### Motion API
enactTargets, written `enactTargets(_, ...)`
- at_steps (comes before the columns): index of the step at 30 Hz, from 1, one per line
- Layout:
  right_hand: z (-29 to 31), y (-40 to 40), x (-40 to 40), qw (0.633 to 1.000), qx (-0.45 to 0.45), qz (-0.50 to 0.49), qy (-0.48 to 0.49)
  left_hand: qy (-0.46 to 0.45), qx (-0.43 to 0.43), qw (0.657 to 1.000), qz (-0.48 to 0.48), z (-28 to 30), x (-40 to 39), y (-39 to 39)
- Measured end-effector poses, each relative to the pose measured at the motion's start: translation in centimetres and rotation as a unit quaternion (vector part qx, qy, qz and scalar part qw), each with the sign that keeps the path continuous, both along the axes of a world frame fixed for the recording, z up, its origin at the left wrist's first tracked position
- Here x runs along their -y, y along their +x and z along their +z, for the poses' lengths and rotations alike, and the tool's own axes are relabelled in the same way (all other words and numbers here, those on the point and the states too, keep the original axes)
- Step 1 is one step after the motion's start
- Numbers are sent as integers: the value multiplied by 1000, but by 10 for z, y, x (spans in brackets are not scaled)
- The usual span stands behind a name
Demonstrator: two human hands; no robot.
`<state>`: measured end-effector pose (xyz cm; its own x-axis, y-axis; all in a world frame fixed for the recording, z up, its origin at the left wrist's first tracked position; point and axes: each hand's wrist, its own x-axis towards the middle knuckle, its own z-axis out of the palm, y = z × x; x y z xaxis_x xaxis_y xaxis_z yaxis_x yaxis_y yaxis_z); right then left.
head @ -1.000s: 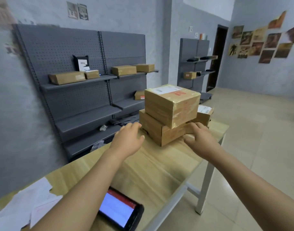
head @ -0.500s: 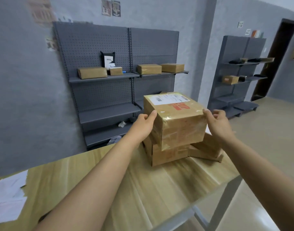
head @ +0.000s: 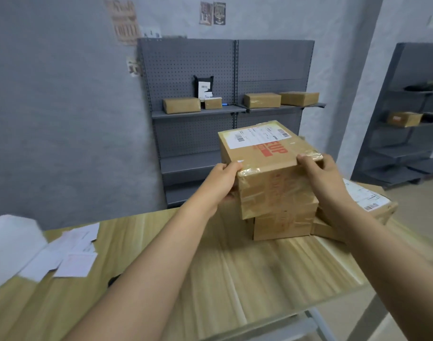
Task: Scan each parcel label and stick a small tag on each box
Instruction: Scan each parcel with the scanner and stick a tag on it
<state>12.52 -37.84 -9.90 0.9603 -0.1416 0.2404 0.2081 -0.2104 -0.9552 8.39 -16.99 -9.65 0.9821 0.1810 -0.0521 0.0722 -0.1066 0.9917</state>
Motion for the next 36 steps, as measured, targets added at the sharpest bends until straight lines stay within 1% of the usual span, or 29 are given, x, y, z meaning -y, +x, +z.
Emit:
enactTargets(5, 0, -43, -69, 999, 7, 38, 2, -11, 14, 998, 58, 2, -64, -54)
enactTargets(9, -12, -91, -130, 996, 7, 80, 33, -10, 24, 995, 98, -9, -123, -111)
enactTargets(13, -35, -145, -189, 989, -18, 125, 70, -15, 28, 990, 137, -28, -181, -176)
enactTargets(16, -58, -186, -228, 984, -30, 155, 77, -28, 6, 985, 169, -44, -217, -222)
enactTargets(19, -82, -220, -257, 980, -60, 174, 81, -5, -11, 983, 184, -62, -244, -261)
enactTargets(24, -109, -261, -285, 965, -111, 234, 49, 28, -39, 982, 185, -89, -283, -308)
enactTargets(26, -113, -271, -292, 956, -139, 254, 35, 40, -61, 981, 182, -96, -295, -321)
enactTargets(28, -114, -278, -297, 948, -162, 273, 1, 38, -91, 979, 178, -100, -303, -331)
enactTargets(33, -116, -284, -304, 939, -173, 293, -51, 41, -147, 976, 155, -106, -313, -339)
enactTargets(36, -115, -280, -303, 932, -178, 311, -60, 47, -170, 974, 144, -101, -314, -339)
